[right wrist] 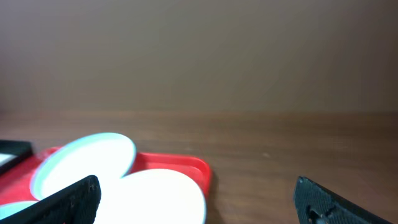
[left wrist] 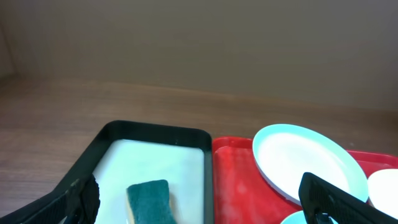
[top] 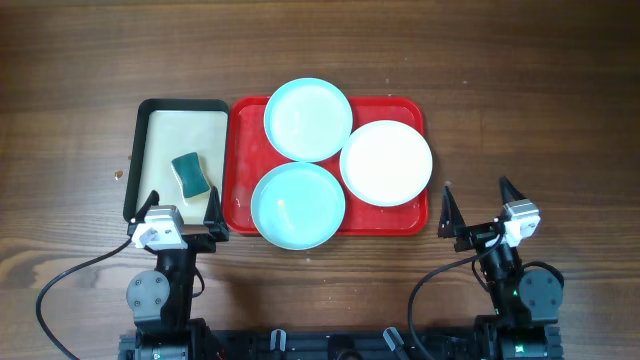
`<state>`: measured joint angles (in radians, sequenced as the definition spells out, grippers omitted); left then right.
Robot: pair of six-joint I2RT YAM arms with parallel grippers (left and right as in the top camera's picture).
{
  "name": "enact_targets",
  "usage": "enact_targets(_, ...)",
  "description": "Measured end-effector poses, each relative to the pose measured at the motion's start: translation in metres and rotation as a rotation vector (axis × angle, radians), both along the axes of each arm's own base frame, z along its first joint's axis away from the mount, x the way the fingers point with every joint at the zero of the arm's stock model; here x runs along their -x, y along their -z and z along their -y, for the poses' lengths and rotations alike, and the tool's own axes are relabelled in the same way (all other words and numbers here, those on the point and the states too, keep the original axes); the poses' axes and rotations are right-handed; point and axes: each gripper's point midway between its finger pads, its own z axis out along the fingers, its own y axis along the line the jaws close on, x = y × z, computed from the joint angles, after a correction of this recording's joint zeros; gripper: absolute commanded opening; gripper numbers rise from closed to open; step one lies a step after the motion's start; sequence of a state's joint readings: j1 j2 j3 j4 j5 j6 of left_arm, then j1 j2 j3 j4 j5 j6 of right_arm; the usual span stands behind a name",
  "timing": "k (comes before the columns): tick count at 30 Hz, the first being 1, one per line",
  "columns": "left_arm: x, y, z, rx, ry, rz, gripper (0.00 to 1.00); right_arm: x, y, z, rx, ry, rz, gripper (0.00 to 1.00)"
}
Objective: Clean dirty plates on tray and stack at the side
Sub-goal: 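Move left gripper to the sponge and right gripper between the plates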
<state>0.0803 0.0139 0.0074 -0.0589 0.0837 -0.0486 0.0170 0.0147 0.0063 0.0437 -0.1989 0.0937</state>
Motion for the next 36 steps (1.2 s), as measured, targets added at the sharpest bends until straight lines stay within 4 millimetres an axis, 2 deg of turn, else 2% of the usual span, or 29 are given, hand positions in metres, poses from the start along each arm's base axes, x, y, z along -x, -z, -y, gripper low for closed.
enact_targets(6, 0.001, -0.009, 0.021, 0.057, 0.118, 0.027, 1.00, 0.003, -0.003, -0.008, -0.017, -0.048, -0.025, 1.00)
enact_targets(8, 0.003, -0.010, 0.024, 0.095, 0.135, 0.007, 1.00, 0.005, -0.018, -0.009, -0.016, -0.053, -0.022, 1.00)
enact_targets(10, 0.005, -0.019, 0.026, 0.125, 0.143, -0.021, 1.00, 0.007, -0.045, -0.009, -0.016, -0.058, 0.001, 1.00)
enact_targets(12, 0.009, -0.043, 0.028, 0.150, 0.148, -0.051, 1.00, 0.008, -0.076, -0.010, -0.016, -0.063, 0.008, 1.00)
enact_targets(15, 0.011, -0.085, 0.029, 0.167, 0.153, -0.077, 1.00, -0.002, -0.105, -0.013, -0.017, -0.080, -0.065, 1.00)
enact_targets(16, 0.009, -0.108, 0.030, 0.171, 0.155, -0.100, 1.00, -0.007, -0.111, -0.015, -0.018, -0.090, -0.104, 1.00)
enact_targets(18, 0.005, -0.119, 0.030, 0.183, 0.150, -0.228, 1.00, -0.018, -0.112, -0.019, -0.022, -0.111, -0.243, 1.00)
enact_targets(21, -0.010, -0.131, 0.029, 0.185, 0.144, -0.408, 1.00, -0.033, -0.113, -0.023, -0.015, -0.131, -0.436, 1.00)
enact_targets(25, -0.034, -0.127, 0.028, 0.199, 0.136, -0.614, 1.00, -0.051, -0.116, -0.025, -0.015, -0.145, -0.685, 1.00)
enact_targets(27, -0.050, -0.118, 0.026, 0.207, 0.132, -0.685, 1.00, -0.067, -0.119, -0.026, -0.040, -0.142, -0.758, 1.00)
enact_targets(29, -0.059, -0.103, 0.027, 0.223, 0.133, -0.750, 1.00, -0.081, -0.112, -0.027, -0.081, -0.133, -0.824, 0.99)
enact_targets(31, -0.059, -0.082, 0.031, 0.267, 0.140, -0.849, 1.00, -0.083, -0.091, -0.032, -0.122, -0.146, -0.926, 0.80)
enact_targets(33, -0.055, -0.067, 0.034, 0.298, 0.141, -0.925, 1.00, -0.083, -0.074, -0.040, -0.166, -0.179, -1.013, 0.72)
enact_targets(35, -0.056, -0.060, 0.035, 0.313, 0.143, -0.955, 0.99, -0.082, -0.062, -0.048, -0.186, -0.207, -1.075, 0.63)
enact_targets(36, -0.056, -0.057, 0.036, 0.321, 0.142, -0.968, 0.93, -0.080, -0.056, -0.054, -0.189, -0.228, -1.105, 0.60)
